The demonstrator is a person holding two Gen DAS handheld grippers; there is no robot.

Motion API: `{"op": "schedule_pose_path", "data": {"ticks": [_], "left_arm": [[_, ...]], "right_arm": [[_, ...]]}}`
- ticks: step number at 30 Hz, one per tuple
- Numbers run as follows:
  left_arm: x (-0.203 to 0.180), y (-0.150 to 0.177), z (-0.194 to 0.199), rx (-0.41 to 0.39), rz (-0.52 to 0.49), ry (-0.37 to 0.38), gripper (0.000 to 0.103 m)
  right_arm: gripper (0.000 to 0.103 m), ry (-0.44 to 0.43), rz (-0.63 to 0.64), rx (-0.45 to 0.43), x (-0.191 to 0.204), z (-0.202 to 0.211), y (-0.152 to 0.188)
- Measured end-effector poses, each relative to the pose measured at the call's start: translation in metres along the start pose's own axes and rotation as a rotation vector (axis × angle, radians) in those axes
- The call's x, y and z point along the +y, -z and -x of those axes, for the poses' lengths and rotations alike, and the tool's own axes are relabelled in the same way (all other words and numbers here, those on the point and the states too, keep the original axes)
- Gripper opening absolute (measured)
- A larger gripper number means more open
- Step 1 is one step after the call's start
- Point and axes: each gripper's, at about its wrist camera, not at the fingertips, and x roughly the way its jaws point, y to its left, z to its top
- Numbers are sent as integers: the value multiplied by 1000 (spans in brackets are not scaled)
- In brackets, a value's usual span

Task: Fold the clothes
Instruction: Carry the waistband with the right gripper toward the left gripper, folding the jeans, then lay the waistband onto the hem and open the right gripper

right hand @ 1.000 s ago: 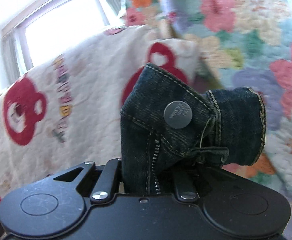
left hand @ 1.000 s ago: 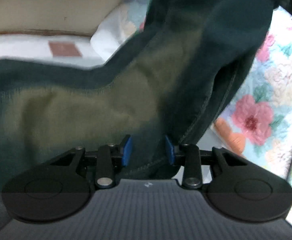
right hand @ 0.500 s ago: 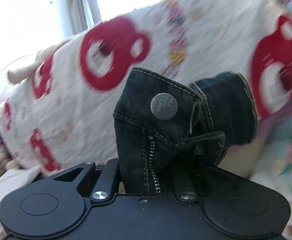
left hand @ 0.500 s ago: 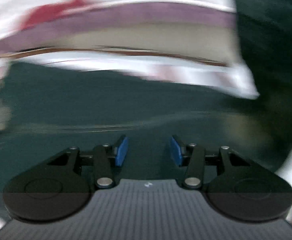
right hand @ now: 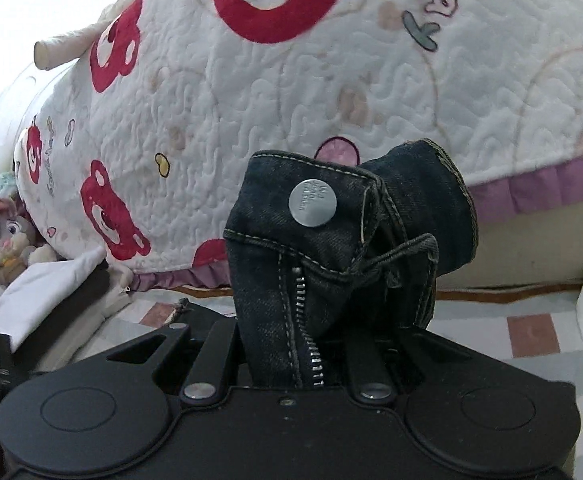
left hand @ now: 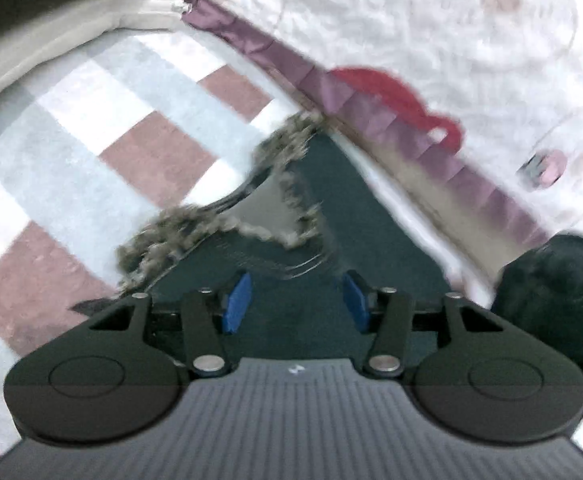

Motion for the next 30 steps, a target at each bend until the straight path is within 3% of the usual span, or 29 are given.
{"op": "schedule_pose_path", "data": {"ticks": [3, 5, 8, 10, 13, 16, 18, 23, 25, 30], "left_arm": [[-2, -5, -2, -38, 32, 46, 47], [-2, -3, -1, -32, 28, 29, 47], [-3, 2, 8, -39, -11, 31, 47], [-1, 7, 18, -61, -23, 45, 47], [9, 10, 25, -61, 17, 33, 47], [17, 9, 32, -56, 61, 49, 51], [22, 10, 36, -61, 88, 55, 52], [25, 7, 35, -38, 147, 113, 59], [22, 6, 34, -24, 145, 115, 68], [20, 13, 48, -16, 162, 96, 68]], "right_arm": [[17, 37, 37, -51, 13, 4, -7], [17, 55, 96, -116, 32, 8, -14], [17, 41, 225, -187, 72, 4, -18], [19, 14, 301, -179, 101, -14, -11], [32, -72, 359, -18, 137, -70, 15], [35, -90, 447, 225, 168, -135, 62], [38, -118, 470, 329, 171, -144, 89], [55, -126, 589, 276, 165, -85, 111], [78, -170, 579, 229, 154, -62, 106], [81, -166, 599, 199, 134, -35, 96]]}}
